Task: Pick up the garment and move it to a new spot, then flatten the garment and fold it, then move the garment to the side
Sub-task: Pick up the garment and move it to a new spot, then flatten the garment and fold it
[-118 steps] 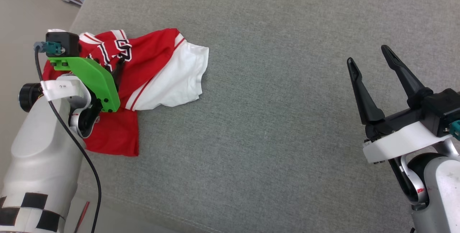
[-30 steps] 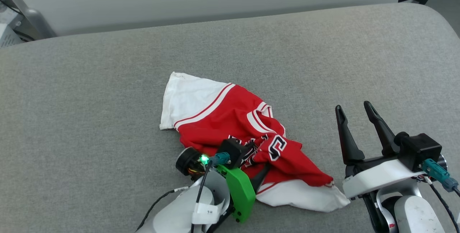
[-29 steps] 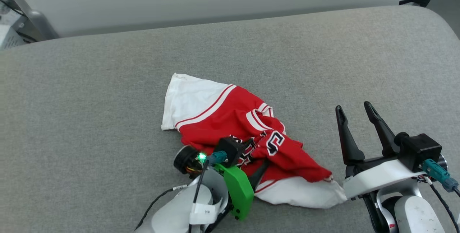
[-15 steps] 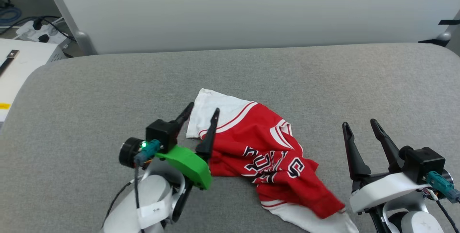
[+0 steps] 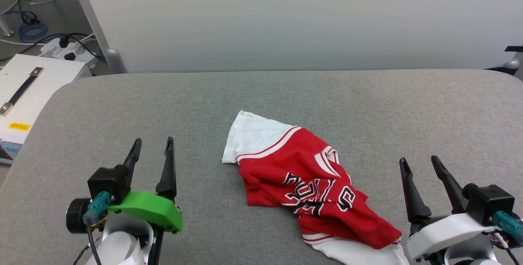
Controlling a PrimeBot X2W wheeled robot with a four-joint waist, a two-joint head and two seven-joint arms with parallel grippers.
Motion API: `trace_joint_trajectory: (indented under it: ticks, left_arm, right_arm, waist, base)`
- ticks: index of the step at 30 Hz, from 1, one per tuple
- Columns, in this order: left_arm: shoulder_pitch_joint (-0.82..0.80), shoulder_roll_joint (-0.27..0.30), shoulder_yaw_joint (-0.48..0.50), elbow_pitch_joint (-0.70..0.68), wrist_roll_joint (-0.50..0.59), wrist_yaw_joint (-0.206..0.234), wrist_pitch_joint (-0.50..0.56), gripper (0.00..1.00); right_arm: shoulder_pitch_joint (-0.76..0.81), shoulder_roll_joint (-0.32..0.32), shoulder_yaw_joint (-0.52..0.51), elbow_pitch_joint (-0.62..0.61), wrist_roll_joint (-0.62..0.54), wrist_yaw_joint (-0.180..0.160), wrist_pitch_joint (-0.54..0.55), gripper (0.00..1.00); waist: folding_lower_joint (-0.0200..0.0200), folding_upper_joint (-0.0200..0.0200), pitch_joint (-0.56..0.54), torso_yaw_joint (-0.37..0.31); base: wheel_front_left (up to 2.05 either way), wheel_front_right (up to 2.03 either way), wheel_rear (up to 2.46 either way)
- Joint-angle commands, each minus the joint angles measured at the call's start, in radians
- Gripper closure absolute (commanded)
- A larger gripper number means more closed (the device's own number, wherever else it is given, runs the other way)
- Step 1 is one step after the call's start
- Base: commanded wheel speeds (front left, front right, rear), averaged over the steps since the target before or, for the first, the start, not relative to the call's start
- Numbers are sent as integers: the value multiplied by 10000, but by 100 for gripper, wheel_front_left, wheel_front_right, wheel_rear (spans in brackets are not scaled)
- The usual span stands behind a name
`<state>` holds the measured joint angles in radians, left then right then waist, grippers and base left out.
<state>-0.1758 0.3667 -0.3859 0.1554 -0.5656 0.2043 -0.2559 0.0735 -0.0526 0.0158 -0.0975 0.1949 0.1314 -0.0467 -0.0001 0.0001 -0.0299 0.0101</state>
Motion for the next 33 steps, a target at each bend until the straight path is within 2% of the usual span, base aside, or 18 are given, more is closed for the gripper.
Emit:
trace_joint_trajectory:
  ticks: [1,11,20,24,28,33]
  left_arm:
    - [311,118,36,-85,101,103,-57,0]
    - [901,416,33,-500,112,380,173,0]
    - [797,542,53,-540,63,337,210,0]
    - [737,518,32,-621,67,377,214,0]
    - [570,475,51,-662,41,366,197,0]
    - [376,314,50,-726,89,470,153,0]
  right_arm:
    - [165,3,-25,-76,-83,-7,60,0]
    - [370,14,-105,-207,-92,-7,145,0]
    - [368,19,-275,-149,-106,-7,403,0]
    - [421,-222,-199,50,105,-7,1476,0]
    - [463,-1117,430,143,577,-7,3485,0]
    - [301,-2114,1354,-308,1293,-7,5042,0]
  waist:
    - [1,-1,-33,-5]
    - [1,-1,-47,25]
    - [1,-1,84,14]
    - [1,-1,207,41]
    - [1,-1,453,150]
    - [1,-1,747,419]
  base:
    - [0,0,0]
    - [0,0,0]
    - [0,0,0]
    - [0,0,0]
    - [0,0,0]
    - [0,0,0]
